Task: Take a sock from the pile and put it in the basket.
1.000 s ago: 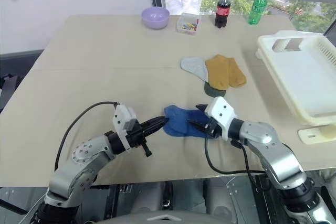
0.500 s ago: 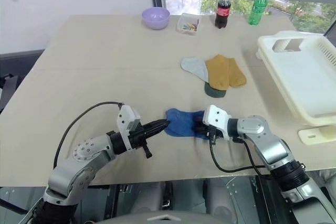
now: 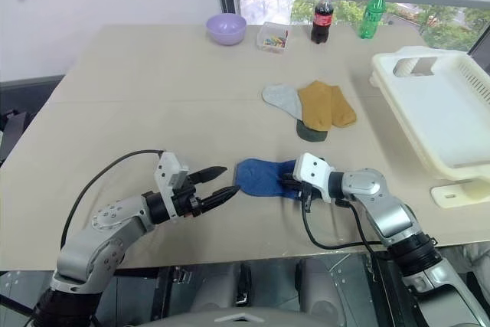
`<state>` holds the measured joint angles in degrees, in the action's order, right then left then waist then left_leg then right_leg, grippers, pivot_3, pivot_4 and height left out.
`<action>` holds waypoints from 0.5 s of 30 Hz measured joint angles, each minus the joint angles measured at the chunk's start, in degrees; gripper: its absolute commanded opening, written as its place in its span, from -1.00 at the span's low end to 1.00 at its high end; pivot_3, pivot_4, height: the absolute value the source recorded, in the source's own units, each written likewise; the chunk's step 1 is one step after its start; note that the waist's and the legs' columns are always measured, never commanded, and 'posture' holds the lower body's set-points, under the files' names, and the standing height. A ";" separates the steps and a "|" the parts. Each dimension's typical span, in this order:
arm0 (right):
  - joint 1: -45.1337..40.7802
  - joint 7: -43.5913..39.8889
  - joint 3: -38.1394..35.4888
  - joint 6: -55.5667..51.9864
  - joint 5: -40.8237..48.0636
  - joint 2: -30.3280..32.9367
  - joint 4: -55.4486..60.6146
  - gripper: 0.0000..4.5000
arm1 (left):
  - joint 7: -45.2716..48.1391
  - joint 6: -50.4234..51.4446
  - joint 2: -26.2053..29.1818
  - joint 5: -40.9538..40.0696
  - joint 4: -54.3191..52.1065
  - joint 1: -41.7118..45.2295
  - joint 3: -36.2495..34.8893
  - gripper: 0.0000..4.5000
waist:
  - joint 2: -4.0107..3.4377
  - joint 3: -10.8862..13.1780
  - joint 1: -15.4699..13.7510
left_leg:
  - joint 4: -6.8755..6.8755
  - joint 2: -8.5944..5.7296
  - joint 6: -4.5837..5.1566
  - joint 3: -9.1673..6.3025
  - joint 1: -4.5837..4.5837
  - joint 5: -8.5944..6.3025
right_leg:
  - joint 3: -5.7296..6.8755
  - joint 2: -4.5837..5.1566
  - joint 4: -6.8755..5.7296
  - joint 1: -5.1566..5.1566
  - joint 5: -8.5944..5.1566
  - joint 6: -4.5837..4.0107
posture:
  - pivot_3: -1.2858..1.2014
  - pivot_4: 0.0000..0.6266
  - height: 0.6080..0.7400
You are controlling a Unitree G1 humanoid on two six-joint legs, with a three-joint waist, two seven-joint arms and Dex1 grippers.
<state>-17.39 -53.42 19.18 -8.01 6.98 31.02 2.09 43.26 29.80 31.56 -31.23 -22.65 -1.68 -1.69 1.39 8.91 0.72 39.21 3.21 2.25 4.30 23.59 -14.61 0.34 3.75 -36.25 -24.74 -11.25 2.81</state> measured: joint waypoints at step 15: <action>-2.13 0.25 -0.94 -0.16 -1.21 -0.58 -1.83 0.52 | 1.03 19.00 3.65 -9.39 4.45 6.74 0.93 0.46 | 0.03 -0.02 -0.07 | 0.04 -0.01 -0.10 -0.07 -0.08 0.06 | -0.03 -0.03 -0.22 -0.02 -0.02 -0.02 | 0.03 -0.52 0.84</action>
<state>-19.52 -53.17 18.24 -8.16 5.77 30.44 0.26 44.29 48.80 35.21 -40.62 -18.20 5.06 -0.76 1.43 8.89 0.64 39.25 3.20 2.15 4.23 23.51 -14.55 0.31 3.71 -36.47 -24.76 -11.26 2.79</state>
